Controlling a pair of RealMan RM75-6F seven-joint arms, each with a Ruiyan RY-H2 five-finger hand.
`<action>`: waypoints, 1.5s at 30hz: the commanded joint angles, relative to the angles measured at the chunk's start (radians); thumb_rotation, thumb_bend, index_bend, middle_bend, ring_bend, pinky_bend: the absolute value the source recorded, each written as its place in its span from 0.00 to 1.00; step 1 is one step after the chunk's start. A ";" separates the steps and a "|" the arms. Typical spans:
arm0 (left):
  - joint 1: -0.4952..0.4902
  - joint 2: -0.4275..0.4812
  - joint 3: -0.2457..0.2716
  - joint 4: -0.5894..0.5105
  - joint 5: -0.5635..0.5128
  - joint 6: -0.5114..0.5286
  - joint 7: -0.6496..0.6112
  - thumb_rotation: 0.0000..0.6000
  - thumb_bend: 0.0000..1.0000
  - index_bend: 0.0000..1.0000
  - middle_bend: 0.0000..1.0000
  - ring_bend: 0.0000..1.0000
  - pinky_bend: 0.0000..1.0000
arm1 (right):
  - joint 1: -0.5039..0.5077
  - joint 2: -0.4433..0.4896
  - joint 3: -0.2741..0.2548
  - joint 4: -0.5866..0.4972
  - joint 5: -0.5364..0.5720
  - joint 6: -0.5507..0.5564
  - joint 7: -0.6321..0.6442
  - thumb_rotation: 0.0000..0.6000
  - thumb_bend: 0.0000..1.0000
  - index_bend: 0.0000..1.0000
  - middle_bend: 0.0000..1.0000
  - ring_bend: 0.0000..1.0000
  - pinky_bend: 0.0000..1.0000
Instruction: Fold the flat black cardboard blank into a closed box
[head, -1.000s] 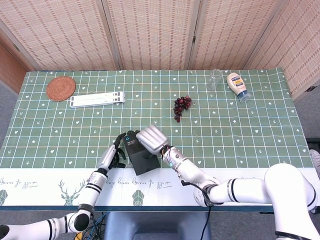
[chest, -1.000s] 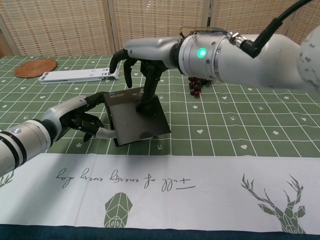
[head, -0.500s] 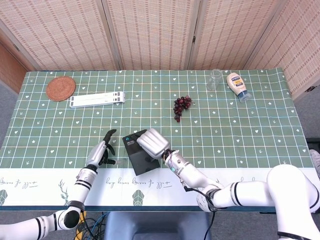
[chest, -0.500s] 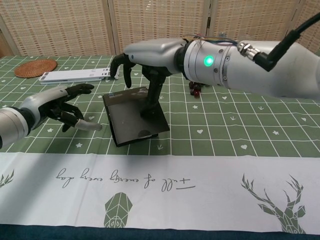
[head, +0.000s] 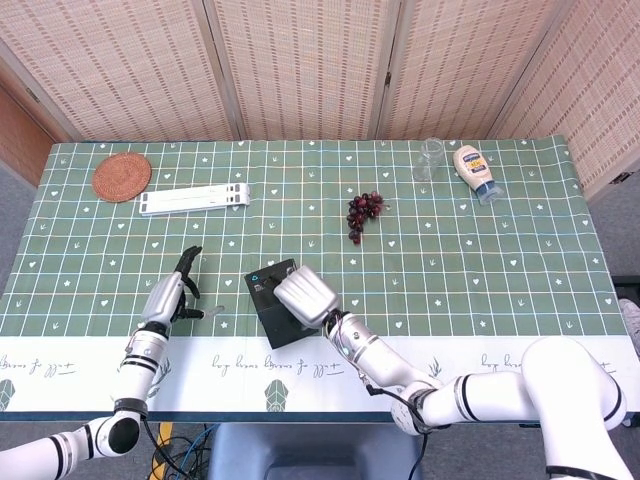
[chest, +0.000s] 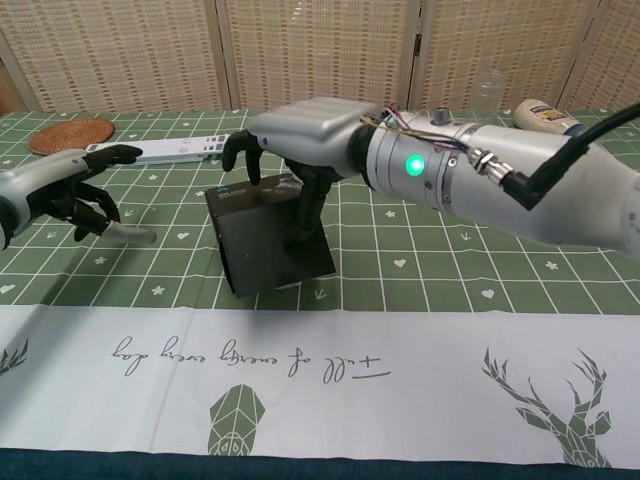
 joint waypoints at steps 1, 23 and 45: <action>0.010 0.007 0.001 0.011 0.008 0.003 -0.027 1.00 0.11 0.00 0.00 0.52 0.73 | -0.010 -0.014 -0.002 0.018 -0.016 0.011 -0.002 1.00 0.00 0.19 0.29 0.79 1.00; 0.030 0.060 -0.027 0.017 0.012 -0.006 -0.123 1.00 0.11 0.00 0.00 0.52 0.73 | -0.114 -0.250 -0.063 0.422 -0.396 0.144 0.193 1.00 0.23 0.32 0.40 0.79 1.00; 0.033 0.092 -0.039 0.000 0.020 -0.027 -0.183 1.00 0.11 0.00 0.00 0.51 0.73 | -0.167 -0.231 0.006 0.428 -0.476 0.147 0.243 1.00 0.33 0.35 0.37 0.79 1.00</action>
